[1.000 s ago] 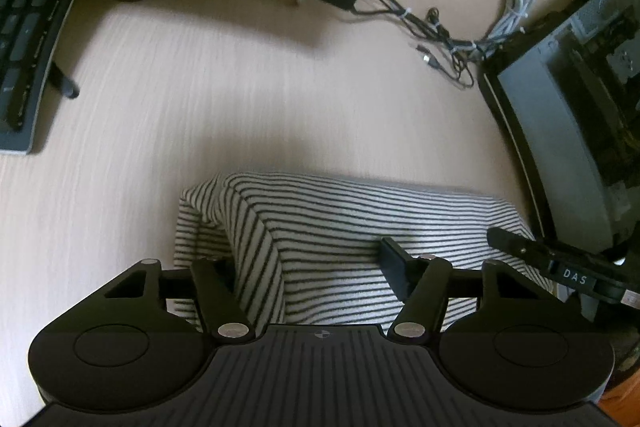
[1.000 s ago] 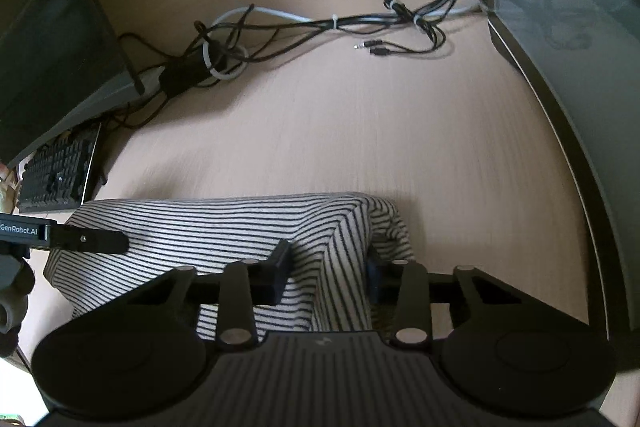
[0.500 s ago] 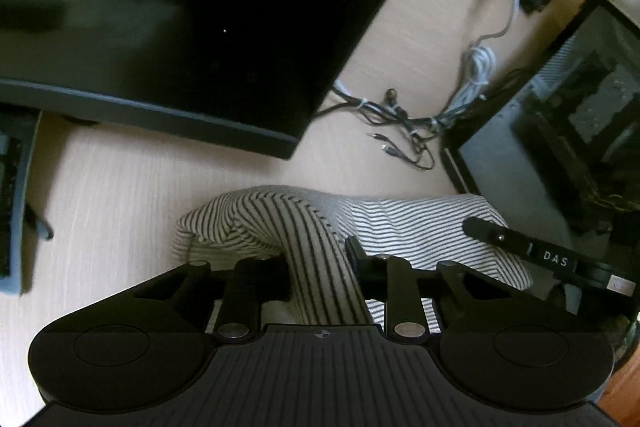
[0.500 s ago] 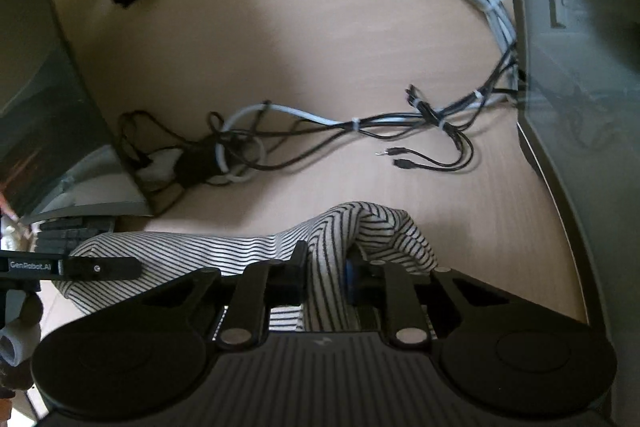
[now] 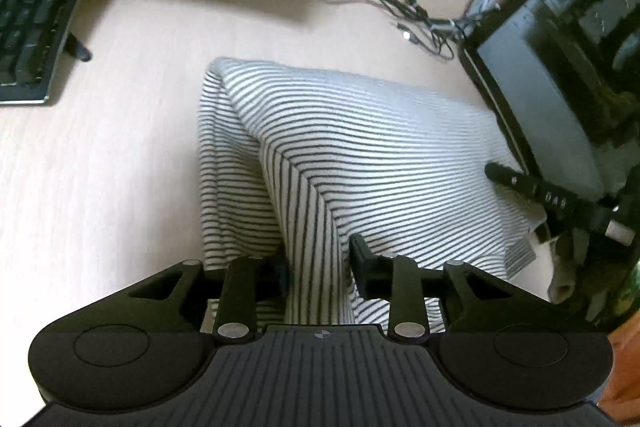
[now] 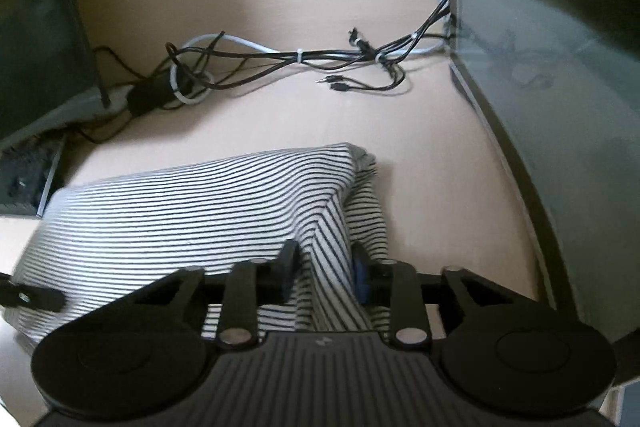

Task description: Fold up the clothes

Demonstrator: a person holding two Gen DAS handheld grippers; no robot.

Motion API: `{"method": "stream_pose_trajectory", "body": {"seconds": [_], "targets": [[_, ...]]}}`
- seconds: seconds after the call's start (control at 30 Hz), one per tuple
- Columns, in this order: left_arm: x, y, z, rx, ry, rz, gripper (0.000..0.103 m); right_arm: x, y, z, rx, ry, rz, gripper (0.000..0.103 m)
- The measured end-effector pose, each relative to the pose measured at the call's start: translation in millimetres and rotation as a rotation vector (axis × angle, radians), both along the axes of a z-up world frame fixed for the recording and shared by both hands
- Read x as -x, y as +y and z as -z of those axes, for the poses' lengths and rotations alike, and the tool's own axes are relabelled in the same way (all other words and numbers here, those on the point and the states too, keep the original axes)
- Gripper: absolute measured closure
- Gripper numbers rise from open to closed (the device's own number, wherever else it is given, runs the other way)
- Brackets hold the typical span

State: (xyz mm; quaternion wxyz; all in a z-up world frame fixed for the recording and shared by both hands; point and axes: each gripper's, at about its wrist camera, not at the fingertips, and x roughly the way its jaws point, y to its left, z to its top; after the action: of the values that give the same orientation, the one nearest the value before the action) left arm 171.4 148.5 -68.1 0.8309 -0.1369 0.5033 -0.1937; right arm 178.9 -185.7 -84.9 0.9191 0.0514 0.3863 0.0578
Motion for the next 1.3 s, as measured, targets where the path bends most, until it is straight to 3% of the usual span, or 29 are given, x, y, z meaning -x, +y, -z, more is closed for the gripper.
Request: {"method": "stream_pose_trajectory", "body": {"seconds": [0.17,0.27,0.33,0.43,0.53,0.57,0.63,0.73,0.83,1.0,1.17,1.3], "targets": [[5,8,-37,-0.026,-0.094,-0.013,0.058,17,7,-23,0.074,-0.059,0.014,0.06],[4,-1,-49,0.007,-0.137,0.025,0.049,22,13,-33,0.02,-0.093,-0.013,0.046],[3,-13,-49,0.028,-0.136,0.062,0.044,23,20,-36,-0.005,-0.105,-0.045,0.045],[0,-33,-33,0.046,-0.082,0.124,0.027,18,31,-23,-0.032,-0.073,-0.095,0.035],[-1,-42,-9,0.035,-0.004,0.153,0.024,14,34,0,-0.074,0.001,-0.119,0.029],[-3,-42,-5,0.044,0.002,0.157,0.023,17,35,4,-0.075,0.002,-0.129,0.024],[-6,-43,0,0.067,0.003,0.164,0.011,21,39,9,-0.066,0.004,-0.164,0.015],[-13,-48,3,0.071,0.0,0.169,0.008,24,43,12,-0.078,0.015,-0.196,0.0],[-21,-52,5,0.06,-0.027,0.172,0.008,25,43,12,-0.084,0.022,-0.177,0.0],[-48,-55,5,0.037,-0.06,0.149,0.008,31,32,6,-0.289,0.08,-0.104,0.0],[-71,-56,3,-0.018,-0.097,0.131,0.008,35,33,2,-0.421,0.128,-0.156,0.0],[-71,-54,-7,-0.031,-0.11,0.117,0.008,33,32,-23,-0.316,0.037,-0.166,0.0]]}}
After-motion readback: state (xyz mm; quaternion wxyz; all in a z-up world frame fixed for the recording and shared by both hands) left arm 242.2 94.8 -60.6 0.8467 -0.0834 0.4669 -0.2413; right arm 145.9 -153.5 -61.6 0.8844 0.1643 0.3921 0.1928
